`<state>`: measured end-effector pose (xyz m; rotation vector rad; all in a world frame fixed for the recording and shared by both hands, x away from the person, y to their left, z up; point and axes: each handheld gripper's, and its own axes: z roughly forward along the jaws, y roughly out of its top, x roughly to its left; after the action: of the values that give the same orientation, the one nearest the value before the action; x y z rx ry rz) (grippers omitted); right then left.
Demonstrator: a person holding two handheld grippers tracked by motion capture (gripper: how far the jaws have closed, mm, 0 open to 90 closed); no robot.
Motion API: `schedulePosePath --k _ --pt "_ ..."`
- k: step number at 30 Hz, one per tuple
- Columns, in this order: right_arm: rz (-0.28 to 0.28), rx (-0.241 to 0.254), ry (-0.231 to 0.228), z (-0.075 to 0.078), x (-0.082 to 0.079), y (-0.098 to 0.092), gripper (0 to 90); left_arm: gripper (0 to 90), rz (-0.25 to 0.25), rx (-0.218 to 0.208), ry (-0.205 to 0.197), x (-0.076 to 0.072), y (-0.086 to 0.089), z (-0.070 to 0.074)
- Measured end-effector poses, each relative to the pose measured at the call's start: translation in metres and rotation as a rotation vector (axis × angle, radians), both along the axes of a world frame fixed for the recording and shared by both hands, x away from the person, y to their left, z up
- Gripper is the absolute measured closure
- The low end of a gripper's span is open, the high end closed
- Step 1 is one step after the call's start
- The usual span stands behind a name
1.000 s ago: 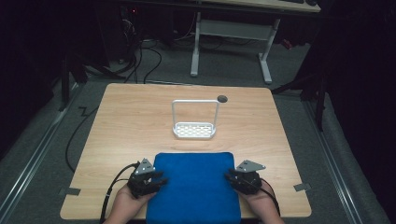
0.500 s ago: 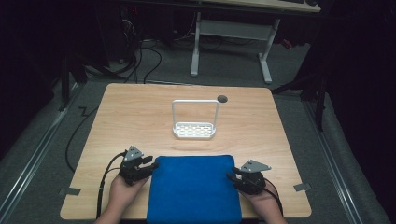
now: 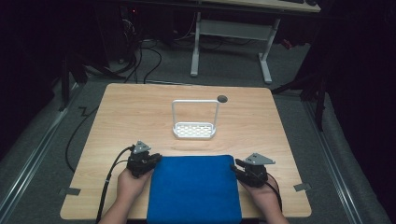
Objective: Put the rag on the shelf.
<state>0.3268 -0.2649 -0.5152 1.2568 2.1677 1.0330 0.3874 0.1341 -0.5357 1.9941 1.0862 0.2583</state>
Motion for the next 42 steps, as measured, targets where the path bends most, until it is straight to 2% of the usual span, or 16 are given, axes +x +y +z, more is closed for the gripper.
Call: schedulePosePath --k 4,6,8,11,13,14,15,16,19,22,25,29,36,39,42 --pt "-0.029 0.000 0.018 0.000 0.012 0.002 60.0 86.3 -0.013 0.020 -0.018 -0.002 -0.002 0.000" --pt "-0.030 -0.009 0.022 -0.001 0.018 0.006 58.8 86.5 -0.016 0.019 -0.017 -0.002 -0.002 0.000" --pt "-0.039 -0.009 0.045 -0.002 0.024 0.009 58.4 86.6 -0.016 0.010 -0.011 -0.001 -0.001 0.000" --pt "-0.051 -0.044 0.077 -0.005 0.037 0.014 60.9 86.7 -0.020 0.007 -0.006 0.000 0.000 0.000" --pt "-0.060 -0.060 0.105 -0.008 0.042 0.016 65.8 86.8 -0.020 0.004 -0.004 0.000 0.000 0.000" --pt "-0.058 -0.061 0.099 -0.009 0.042 0.016 69.7 86.9 -0.021 0.004 -0.004 0.000 0.000 0.000" --pt "-0.058 -0.061 0.099 -0.009 0.042 0.016 69.7 86.9 -0.021 0.004 -0.004 0.000 0.000 0.000" --pt "-0.063 -0.049 0.092 -0.010 0.041 0.016 76.7 86.9 -0.021 0.004 -0.004 0.000 0.000 0.000" --pt "-0.045 -0.042 0.077 -0.012 0.038 0.016 87.6 86.9 -0.023 0.005 -0.004 0.000 0.000 0.000" --pt "-0.034 -0.049 0.071 -0.012 0.036 0.018 88.1 86.9 -0.023 0.007 -0.006 -0.001 0.000 0.000" --pt "-0.010 -0.024 0.078 -0.012 0.033 0.018 88.2 87.0 -0.020 0.009 -0.015 -0.002 0.000 0.000" --pt "0.014 -0.004 0.054 -0.010 0.025 0.019 88.2 87.1 -0.022 -0.006 -0.045 -0.004 0.002 0.002" --pt "-0.021 0.060 0.004 0.001 0.020 0.013 88.5 87.2 -0.025 -0.046 -0.080 -0.010 0.006 0.007" --pt "-0.028 0.072 -0.014 0.004 0.019 0.012 88.6 87.1 -0.025 -0.053 -0.113 -0.015 0.007 0.012" --pt "-0.026 0.076 -0.034 0.007 0.016 0.012 88.5 87.1 -0.023 -0.077 -0.134 -0.018 0.010 0.017"
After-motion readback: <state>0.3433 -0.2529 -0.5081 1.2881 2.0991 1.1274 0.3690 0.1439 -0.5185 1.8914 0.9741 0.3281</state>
